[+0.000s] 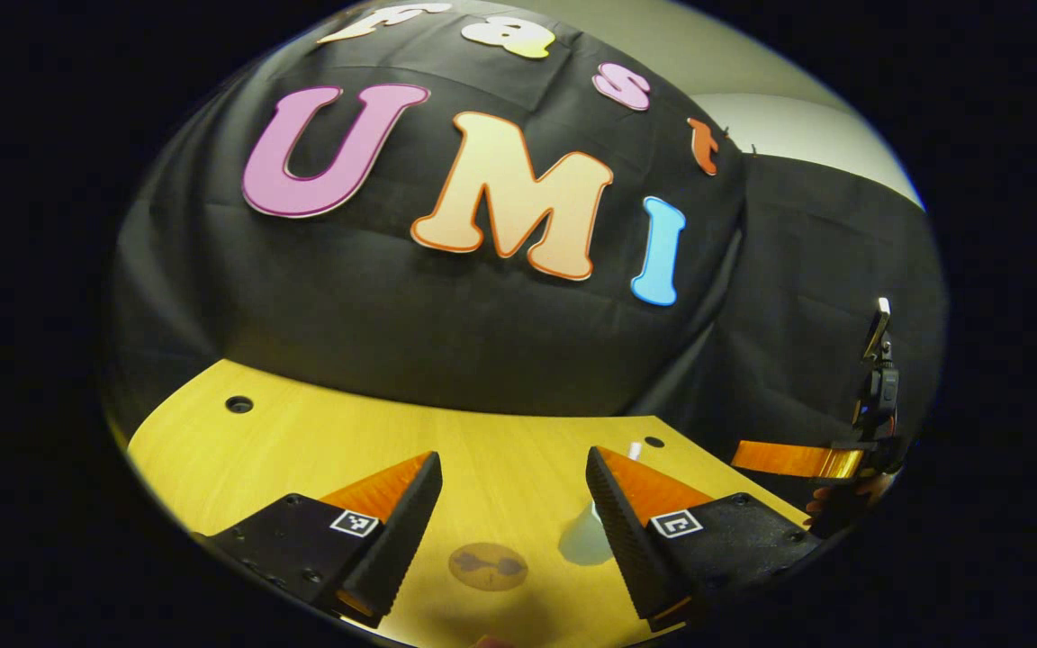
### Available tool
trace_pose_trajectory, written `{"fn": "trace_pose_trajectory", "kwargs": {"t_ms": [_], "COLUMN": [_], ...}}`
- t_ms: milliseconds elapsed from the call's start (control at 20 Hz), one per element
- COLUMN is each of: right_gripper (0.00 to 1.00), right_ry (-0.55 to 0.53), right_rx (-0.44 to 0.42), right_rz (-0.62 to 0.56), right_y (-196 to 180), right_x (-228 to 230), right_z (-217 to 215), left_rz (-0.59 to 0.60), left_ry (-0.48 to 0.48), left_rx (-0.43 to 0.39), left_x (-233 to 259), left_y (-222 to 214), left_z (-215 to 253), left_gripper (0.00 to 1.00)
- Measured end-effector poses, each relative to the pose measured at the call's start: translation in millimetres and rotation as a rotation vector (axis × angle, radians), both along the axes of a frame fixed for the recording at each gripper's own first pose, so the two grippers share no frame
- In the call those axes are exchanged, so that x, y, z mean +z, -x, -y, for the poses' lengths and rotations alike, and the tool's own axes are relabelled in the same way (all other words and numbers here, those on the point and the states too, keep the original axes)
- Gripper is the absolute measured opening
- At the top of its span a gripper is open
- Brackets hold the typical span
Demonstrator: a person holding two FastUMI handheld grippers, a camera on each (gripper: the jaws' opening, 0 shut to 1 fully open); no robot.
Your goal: Put the toothbrush and toothpaste on the desktop into the cup, then pick up the cup and place it on the coaster on the desktop.
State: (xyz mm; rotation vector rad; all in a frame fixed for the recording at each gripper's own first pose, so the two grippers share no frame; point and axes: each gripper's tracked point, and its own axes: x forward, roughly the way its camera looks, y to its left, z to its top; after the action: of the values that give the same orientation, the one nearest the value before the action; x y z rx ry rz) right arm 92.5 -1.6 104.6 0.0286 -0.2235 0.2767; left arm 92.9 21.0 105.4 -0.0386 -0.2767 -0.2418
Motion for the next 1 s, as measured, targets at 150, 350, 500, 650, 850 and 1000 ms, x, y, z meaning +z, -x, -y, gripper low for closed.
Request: {"fn": "trace_pose_trajectory", "kwargs": {"t_ms": [150,350,500,650,850,1000], "right_gripper": [0.96,0.96,0.96,0.96,0.9,0.87], "right_ry": [0.136,0.33,0.464,0.536,0.612,0.632], "right_rx": [0.011,0.023,0.04,0.035,0.008,0.0], "right_rz": [-0.079,-0.198,-0.294,-0.39,-0.501,-0.587], "right_y": [-8.6,-25.5,-39.8,-54.4,-77.8,-90.8], "right_x": [-12.9,-29.7,-54.0,-76.5,-97.9,-112.4], "right_z": [-7.9,-19.6,-26.0,-26.1,-17.7,-14.0], "left_rz": [-0.037,-0.078,-0.11,-0.153,-0.192,-0.218], "left_ry": [0.019,0.033,0.02,0.022,0.058,0.064], "left_rx": [0.079,0.167,0.224,0.269,0.29,0.306], "left_x": [-15.4,-34.7,-51.0,-67.0,-85.9,-96.1], "left_y": [14.1,32.5,44.6,56.1,62.4,64.0], "left_z": [-26.8,-58.2,-77.7,-90.1,-90.4,-90.8], "left_gripper": [0.93,0.93,0.94,0.94,0.93,0.94]}}
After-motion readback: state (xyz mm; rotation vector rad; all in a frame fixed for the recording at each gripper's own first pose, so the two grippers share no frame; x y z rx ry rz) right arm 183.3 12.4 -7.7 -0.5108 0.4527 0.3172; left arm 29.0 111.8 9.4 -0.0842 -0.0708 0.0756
